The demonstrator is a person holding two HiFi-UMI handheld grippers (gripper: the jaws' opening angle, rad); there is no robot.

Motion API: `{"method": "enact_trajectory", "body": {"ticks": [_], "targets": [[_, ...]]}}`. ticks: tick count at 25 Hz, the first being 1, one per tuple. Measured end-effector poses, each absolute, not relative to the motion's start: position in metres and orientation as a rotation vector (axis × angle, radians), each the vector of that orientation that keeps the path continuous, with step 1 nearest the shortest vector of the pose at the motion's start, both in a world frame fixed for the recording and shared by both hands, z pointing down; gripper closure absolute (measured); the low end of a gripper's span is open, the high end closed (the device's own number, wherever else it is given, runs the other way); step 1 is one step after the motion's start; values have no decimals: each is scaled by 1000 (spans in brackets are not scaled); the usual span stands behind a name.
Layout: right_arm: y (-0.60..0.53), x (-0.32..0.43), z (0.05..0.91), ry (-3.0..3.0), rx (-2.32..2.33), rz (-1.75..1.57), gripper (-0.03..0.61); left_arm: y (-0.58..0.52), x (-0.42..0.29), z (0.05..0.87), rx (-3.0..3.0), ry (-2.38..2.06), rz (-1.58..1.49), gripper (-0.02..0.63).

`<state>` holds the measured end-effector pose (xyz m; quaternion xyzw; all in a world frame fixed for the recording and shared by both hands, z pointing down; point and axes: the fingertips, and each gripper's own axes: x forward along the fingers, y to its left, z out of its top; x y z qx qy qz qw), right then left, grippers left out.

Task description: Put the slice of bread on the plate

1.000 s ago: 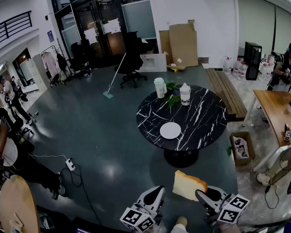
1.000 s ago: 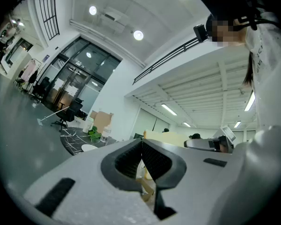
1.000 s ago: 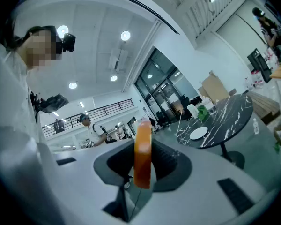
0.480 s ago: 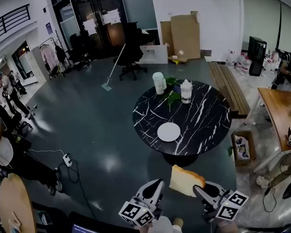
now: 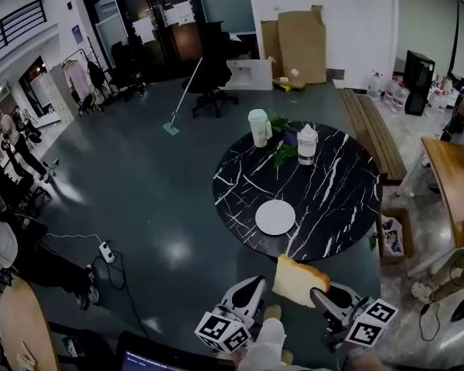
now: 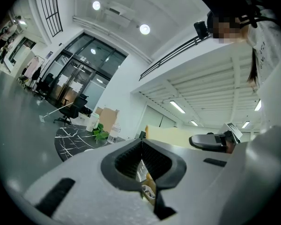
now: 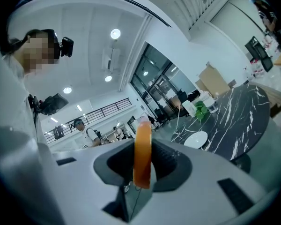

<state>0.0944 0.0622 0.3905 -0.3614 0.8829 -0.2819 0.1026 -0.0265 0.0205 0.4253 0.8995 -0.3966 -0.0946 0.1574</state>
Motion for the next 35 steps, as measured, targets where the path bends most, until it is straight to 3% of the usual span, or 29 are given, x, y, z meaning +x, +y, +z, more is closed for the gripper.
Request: {"method": "enact_trajectory", "body": {"ticks": [20, 35], "targets": [[-137, 75, 461, 2576, -1148, -1037, 491, -160, -19, 488, 2489, -1084, -203, 606], [-232, 58, 537, 2451, -1106, -1324, 489, -233, -35, 539, 2422, -1126, -197, 606]]}}
